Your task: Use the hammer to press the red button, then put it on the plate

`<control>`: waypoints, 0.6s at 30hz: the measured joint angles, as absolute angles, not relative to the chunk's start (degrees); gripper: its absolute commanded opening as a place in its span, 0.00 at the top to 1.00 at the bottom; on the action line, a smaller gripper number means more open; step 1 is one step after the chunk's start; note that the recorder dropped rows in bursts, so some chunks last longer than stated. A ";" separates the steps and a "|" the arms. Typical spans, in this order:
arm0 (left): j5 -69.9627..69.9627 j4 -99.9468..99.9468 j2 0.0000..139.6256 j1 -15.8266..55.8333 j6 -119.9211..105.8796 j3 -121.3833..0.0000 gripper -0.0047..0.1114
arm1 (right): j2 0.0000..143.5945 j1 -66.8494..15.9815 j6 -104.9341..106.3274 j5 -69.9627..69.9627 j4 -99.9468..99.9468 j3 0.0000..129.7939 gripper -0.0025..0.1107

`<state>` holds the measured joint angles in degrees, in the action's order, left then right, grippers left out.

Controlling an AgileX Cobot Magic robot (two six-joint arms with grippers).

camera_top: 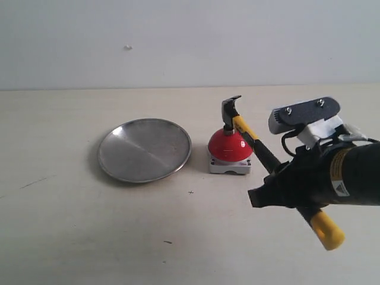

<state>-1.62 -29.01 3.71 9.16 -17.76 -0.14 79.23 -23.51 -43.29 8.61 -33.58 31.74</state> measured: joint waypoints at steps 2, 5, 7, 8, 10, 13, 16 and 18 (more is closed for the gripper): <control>-1.62 -29.01 3.71 9.16 -17.76 -0.14 0.96 | 80.23 -23.51 -43.20 6.95 -33.90 30.97 0.98; -1.62 -29.01 3.71 9.16 -17.76 -0.14 0.96 | 75.87 -23.51 -45.04 6.30 -33.85 31.23 0.98; -1.62 -29.01 3.71 9.16 -17.76 -0.14 0.96 | 72.78 -23.51 -45.99 4.84 -33.71 31.23 0.98; -1.62 -29.01 3.71 9.16 -17.76 -0.14 0.96 | 71.18 -23.51 -46.33 3.58 -33.57 31.35 0.98; -1.62 -29.01 3.71 9.16 -17.76 -0.14 0.96 | 69.04 -23.51 -46.89 0.00 -33.57 31.57 0.98; -1.62 -29.01 3.71 9.16 -17.76 -0.14 0.96 | 68.09 -23.51 -49.52 -6.60 -33.57 31.70 0.98; -1.62 -29.01 3.71 9.16 -17.76 -0.14 0.96 | 70.43 -23.51 -52.67 -16.12 -33.13 31.70 0.98; -1.62 -29.01 3.71 9.16 -17.76 -0.14 0.96 | 75.49 -23.51 -53.98 -26.11 -30.46 32.26 0.98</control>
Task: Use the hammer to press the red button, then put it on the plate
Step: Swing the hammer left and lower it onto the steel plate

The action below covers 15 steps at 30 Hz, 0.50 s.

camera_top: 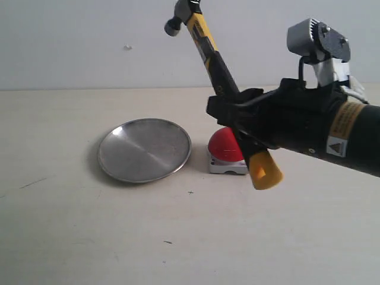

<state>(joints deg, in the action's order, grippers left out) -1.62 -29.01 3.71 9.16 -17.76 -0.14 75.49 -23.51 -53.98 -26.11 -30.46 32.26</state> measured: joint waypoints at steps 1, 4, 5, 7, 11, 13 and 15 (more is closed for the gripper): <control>-1.62 -29.01 3.71 9.16 -17.76 -0.14 0.96 | 78.88 -23.51 -54.12 -30.34 -28.36 33.85 0.98; -1.62 -29.01 3.71 9.16 -17.76 -0.14 0.96 | 85.73 -23.51 -54.87 -32.82 -26.04 38.38 0.98; -1.62 -29.01 3.71 9.16 -17.76 -0.14 0.96 | 88.38 -23.51 -55.70 -32.94 -25.91 39.89 0.98; -1.62 -29.01 3.71 9.16 -17.76 -0.14 0.96 | 93.78 -23.51 -57.84 -33.06 -26.27 43.75 0.98; -1.73 -29.01 3.71 9.16 -17.76 -0.14 0.96 | 102.64 -24.22 -61.79 -30.87 -28.70 51.53 0.98; -1.73 -29.01 3.71 9.16 -17.76 -0.14 0.96 | 106.67 -25.57 -62.64 -27.35 -28.98 55.77 0.98; -1.73 -29.01 3.71 9.16 -17.76 -0.14 0.96 | 110.37 -26.98 -62.74 -24.33 -28.98 59.39 0.98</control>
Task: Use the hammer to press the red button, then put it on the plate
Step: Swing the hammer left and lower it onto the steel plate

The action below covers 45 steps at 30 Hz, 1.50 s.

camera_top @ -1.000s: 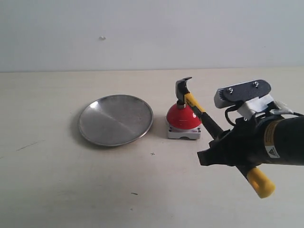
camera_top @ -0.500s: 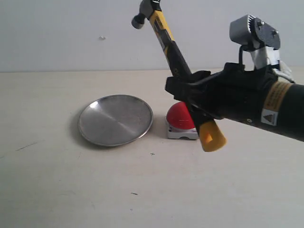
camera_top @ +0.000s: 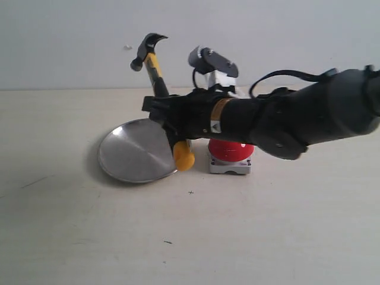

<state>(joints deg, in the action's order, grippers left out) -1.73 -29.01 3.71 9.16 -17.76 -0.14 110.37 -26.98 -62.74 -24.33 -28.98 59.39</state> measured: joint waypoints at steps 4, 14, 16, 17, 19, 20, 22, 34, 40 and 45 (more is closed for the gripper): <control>-1.73 -29.01 3.71 9.16 -17.76 -0.14 0.96 | 116.41 -28.96 -62.74 -21.77 -28.69 65.85 0.98; -1.73 -29.01 3.71 9.16 -17.76 -0.14 0.96 | 124.50 -29.20 -63.53 -20.77 -23.97 69.98 0.98; -1.73 -29.01 3.71 9.16 -17.76 -0.14 0.96 | 125.11 -29.20 -64.00 -20.21 -23.97 69.98 0.98; -1.73 -29.01 3.71 9.16 -17.76 -0.14 0.96 | 125.53 -29.20 -64.10 -19.93 -23.95 69.98 0.98; -1.73 -29.01 3.71 9.16 -17.76 -0.14 0.96 | 125.77 -29.20 -64.11 -19.96 -23.85 69.98 0.98; -1.73 -29.01 3.71 9.16 -17.76 -0.14 0.96 | 125.86 -29.20 -64.11 -19.73 -23.85 69.98 0.98; -1.73 -29.01 3.71 9.16 -17.76 -0.14 0.96 | 125.86 -29.20 -64.65 -19.73 -23.85 69.98 0.98; -1.73 -29.01 3.71 9.16 -17.76 -0.14 0.96 | 128.44 -29.10 -71.25 -22.70 -23.48 69.98 0.98; -1.73 -29.01 3.71 9.16 -17.76 -0.14 0.96 | 129.70 -29.03 -72.87 -25.22 -23.26 70.01 0.96; -1.73 -29.01 3.71 9.16 -17.76 -0.14 0.96 | 129.80 -28.84 -72.97 -24.29 -26.91 70.52 0.69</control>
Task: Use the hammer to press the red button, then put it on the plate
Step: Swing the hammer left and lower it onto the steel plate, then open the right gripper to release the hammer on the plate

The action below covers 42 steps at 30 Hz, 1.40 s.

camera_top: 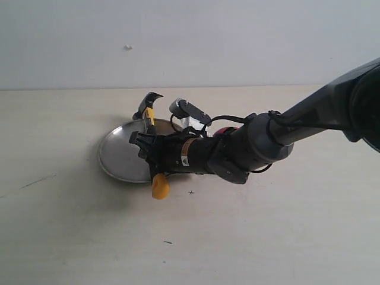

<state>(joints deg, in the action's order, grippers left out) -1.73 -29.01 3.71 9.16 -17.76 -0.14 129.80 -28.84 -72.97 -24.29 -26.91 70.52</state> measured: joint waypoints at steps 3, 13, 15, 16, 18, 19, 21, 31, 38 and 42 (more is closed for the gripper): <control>-1.73 -29.01 3.71 9.16 -17.76 -0.14 0.96 | 129.80 -28.85 -72.86 -23.89 -30.23 70.66 0.58; -1.73 -29.01 3.71 9.16 -17.76 -0.14 0.96 | 125.94 -28.97 -70.31 -14.77 -31.45 72.02 0.57; -1.73 -29.01 3.71 9.16 -17.76 -0.14 0.96 | 124.24 -28.97 -69.12 -12.57 -31.45 72.02 0.57; -1.73 -29.01 3.71 9.16 -17.76 -0.14 0.96 | 123.41 -28.97 -68.72 -11.29 -31.45 72.02 0.58; -1.73 -29.01 3.71 9.16 -17.76 -0.14 0.96 | 121.98 -28.97 -68.23 -8.77 -31.45 72.02 0.62; -1.73 -29.01 3.71 9.16 -17.76 -0.14 0.96 | 121.17 -28.97 -68.00 -7.19 -31.45 72.02 0.66; -1.73 -29.01 3.71 9.16 -17.76 -0.14 0.96 | 119.66 -28.97 -67.35 -3.78 -31.45 72.02 0.77; -1.73 -29.01 3.71 9.16 -17.76 -0.14 0.96 | 107.09 -32.56 -58.82 6.92 -31.45 68.12 0.98; -1.73 -29.01 3.71 9.16 -17.76 -0.14 0.96 | 88.38 -35.20 -55.91 1.87 -32.40 55.20 0.98; -1.73 -29.01 3.71 9.16 -17.76 -0.14 0.96 | 75.89 -35.20 -54.45 0.56 -32.74 46.76 0.98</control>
